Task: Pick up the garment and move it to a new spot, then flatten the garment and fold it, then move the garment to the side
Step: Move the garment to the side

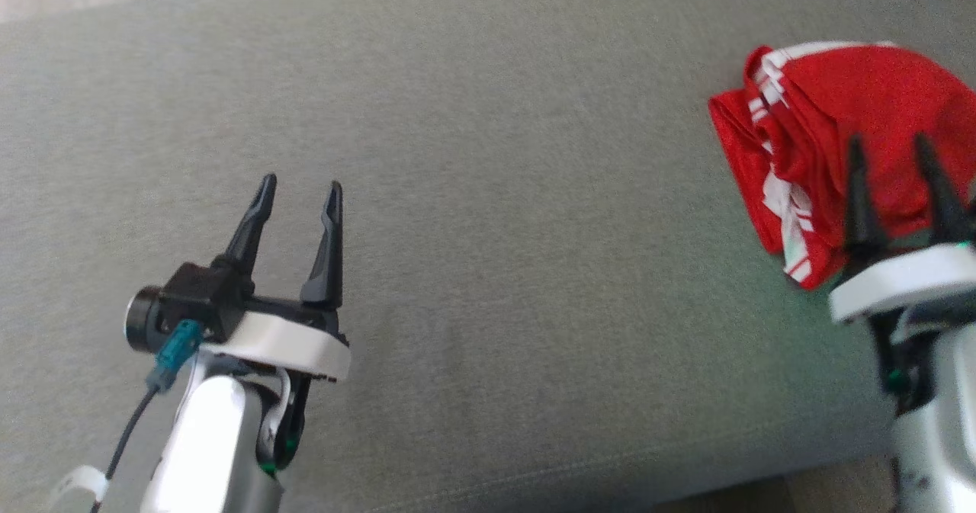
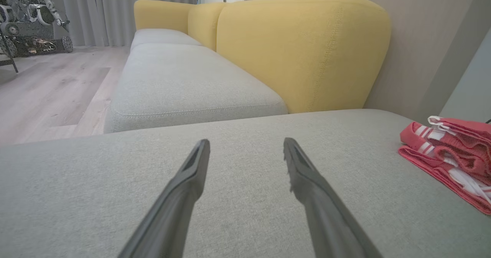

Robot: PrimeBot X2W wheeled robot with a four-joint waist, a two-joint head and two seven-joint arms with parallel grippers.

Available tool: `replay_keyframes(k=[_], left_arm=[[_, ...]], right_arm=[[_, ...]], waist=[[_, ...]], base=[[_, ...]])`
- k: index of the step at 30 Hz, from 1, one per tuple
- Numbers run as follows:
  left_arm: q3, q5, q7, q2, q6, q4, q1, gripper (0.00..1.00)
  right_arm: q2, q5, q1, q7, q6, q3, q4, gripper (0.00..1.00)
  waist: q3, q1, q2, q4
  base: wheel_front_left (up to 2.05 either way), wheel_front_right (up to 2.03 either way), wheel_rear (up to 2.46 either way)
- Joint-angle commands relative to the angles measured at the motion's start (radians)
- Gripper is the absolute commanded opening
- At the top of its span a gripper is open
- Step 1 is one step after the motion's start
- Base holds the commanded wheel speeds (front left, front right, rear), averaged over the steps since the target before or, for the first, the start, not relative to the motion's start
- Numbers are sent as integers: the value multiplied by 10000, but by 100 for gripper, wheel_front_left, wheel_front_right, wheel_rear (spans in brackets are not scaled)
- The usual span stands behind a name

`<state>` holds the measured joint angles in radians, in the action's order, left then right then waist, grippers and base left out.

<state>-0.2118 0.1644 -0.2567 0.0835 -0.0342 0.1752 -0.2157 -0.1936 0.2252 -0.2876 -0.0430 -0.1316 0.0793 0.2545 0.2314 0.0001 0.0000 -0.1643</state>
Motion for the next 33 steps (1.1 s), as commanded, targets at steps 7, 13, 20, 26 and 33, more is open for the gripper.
replay_keyframes(k=[7, 13, 20, 26, 33], left_arm=[[432, 176, -51, 65, 223, -120, 480, 100], [636, 222, -51, 134, 460, -120, 804, 100], [751, 295, -41, 217, 632, -84, 1332, 100], [728, 302, 82, 349, 704, -123, 1700, 100], [689, 332, 177, 456, 772, -231, 2038, 100]], right_arm=[[1023, -435, 979, 331, 9, -947, -1818, 100], [1282, -556, 1319, 252, 9, -1419, -1970, 100], [1407, -818, 1938, 95, 9, -1614, -1808, 100], [1428, -841, 2551, 107, 9, -1589, -1869, 100], [1431, -648, 2954, 44, 9, -1515, -2013, 100]], waist=[[-1041, -1, 0, 1266], [-1427, -1, 0, 1814], [-2097, -1, 0, 2098], [-2492, -1, 0, 1994], [-2753, -1, 0, 1837]], base=[[0, 0, 0], [0, 0, 0], [0, 0, 0], [0, 0, 0], [0, 0, 0]])
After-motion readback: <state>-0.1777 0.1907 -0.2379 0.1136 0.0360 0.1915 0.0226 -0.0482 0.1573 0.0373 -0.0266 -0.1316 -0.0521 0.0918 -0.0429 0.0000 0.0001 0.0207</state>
